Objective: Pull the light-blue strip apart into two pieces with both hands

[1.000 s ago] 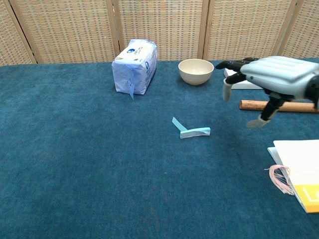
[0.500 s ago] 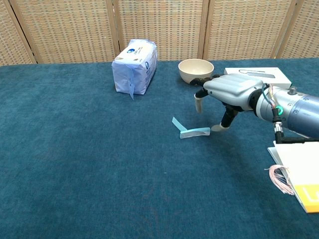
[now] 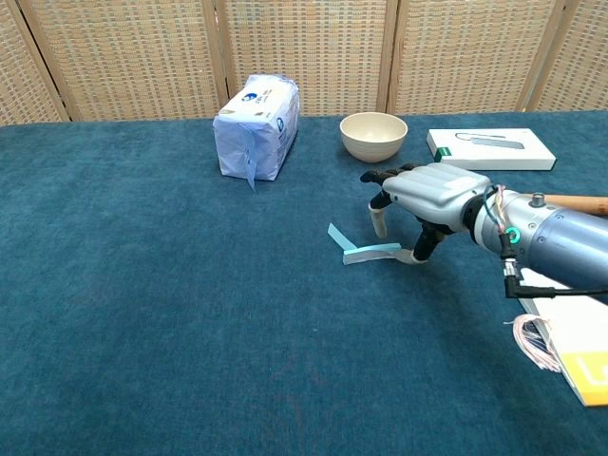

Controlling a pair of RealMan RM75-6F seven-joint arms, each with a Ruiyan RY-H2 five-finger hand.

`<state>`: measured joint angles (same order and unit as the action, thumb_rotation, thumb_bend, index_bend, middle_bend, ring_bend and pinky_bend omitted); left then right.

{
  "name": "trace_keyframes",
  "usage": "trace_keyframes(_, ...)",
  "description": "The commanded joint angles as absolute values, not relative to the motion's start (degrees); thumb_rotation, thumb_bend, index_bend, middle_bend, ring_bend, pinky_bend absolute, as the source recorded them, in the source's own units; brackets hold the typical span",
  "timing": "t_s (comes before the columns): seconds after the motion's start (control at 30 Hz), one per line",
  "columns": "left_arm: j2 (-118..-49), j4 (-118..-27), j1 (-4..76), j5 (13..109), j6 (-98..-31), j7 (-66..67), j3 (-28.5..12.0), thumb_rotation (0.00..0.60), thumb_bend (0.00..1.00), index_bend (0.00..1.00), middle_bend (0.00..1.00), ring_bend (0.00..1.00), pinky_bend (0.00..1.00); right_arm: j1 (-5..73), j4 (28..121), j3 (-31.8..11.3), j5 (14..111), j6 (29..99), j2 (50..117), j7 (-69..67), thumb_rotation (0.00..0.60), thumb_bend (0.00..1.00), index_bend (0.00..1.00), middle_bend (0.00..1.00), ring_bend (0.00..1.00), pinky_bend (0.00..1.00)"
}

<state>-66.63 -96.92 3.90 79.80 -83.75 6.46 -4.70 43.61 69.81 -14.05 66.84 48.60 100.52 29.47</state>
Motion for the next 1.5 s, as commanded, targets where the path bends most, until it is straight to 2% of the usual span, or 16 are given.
trace_keyframes(0.03,-66.67,-96.84,3.97,79.70,-83.63,6.47,-4.69,0.600,0.00,0.00,0.00,0.00,0.00,43.90,69.44,-13.79,66.43,48.53,100.88,29.54,0.600,0.37,0.45,0.00,0.00,0.00)
trace_keyframes(0.3,-66.56,-96.84,4.07,79.51,-83.59,6.23,-4.71,0.600,0.00,0.00,0.00,0.00,0.00,44.79,69.00,-13.64,64.79,48.60,101.97,30.35,0.600,0.44,0.47,0.00,0.00,0.00)
trace_keyframes(0.53,-66.48,-96.78,4.08,79.56,-83.71,5.98,-4.66,0.600,0.00,0.00,0.00,0.00,0.00,45.22,68.14,-13.12,63.60,48.62,102.77,30.84,0.600,0.44,0.49,0.00,0.00,0.00)
trace_keyframes(0.7,-66.43,-96.78,4.11,79.49,-83.65,5.87,-4.61,0.600,0.00,0.00,0.00,0.00,0.00,45.40,67.37,-12.95,63.37,48.92,103.40,30.29,0.600,0.45,0.58,0.00,0.00,0.00)
trace_keyframes(0.93,-66.49,-96.63,4.37,79.41,-83.30,5.90,-4.60,0.600,0.00,0.00,0.00,0.00,0.00,45.02,67.88,-12.71,66.64,51.40,103.32,26.08,0.600,0.50,0.61,0.00,0.00,0.00)
trace_keyframes(1.13,-66.50,-94.53,7.12,80.75,-81.39,8.53,-5.62,0.600,0.00,0.00,0.00,0.00,0.00,44.82,72.24,-11.75,71.63,53.82,100.13,23.33,0.600,0.50,0.63,0.00,0.00,0.00)
trace_keyframes(1.17,-66.55,-93.81,8.18,81.23,-80.64,9.23,-6.06,0.600,0.00,0.00,0.01,0.03,0.01,44.92,73.20,-11.71,72.40,54.19,99.53,23.27,0.600,0.50,0.63,0.00,0.00,0.00)
trace_keyframes(1.23,-67.05,-91.72,11.06,82.82,-78.85,10.05,-7.31,0.600,0.00,0.04,0.11,0.17,0.11,45.33,75.38,-11.82,73.80,54.93,98.28,23.85,0.600,0.50,0.63,0.00,0.00,0.00)
trace_keyframes(1.3,-68.53,-88.60,13.93,86.17,-79.06,9.12,-8.83,0.600,0.00,0.15,0.33,0.42,0.27,45.95,76.89,-12.19,74.53,55.35,97.57,25.17,0.600,0.51,0.63,0.00,0.00,0.00)
trace_keyframes(1.37,-71.07,-83.40,17.51,91.33,-80.33,6.66,-10.23,0.600,0.00,0.20,0.49,0.57,0.39,46.71,78.06,-12.72,74.52,55.34,97.21,27.06,0.600,0.51,0.63,0.00,0.00,0.00)
trace_keyframes(1.43,-73.96,-77.18,21.65,95.48,-80.25,2.76,-11.04,0.600,0.00,0.20,0.63,0.69,0.56,47.60,79.52,-13.52,73.61,55.09,97.13,29.61,0.600,0.51,0.63,0.00,0.00,0.00)
trace_keyframes(1.5,-75.87,-73.29,25.21,97.87,-78.87,0.93,-11.43,0.600,0.00,0.20,0.79,0.84,0.82,48.14,80.85,-14.18,72.43,54.99,97.28,31.44,0.600,0.51,0.63,0.00,0.00,0.00)
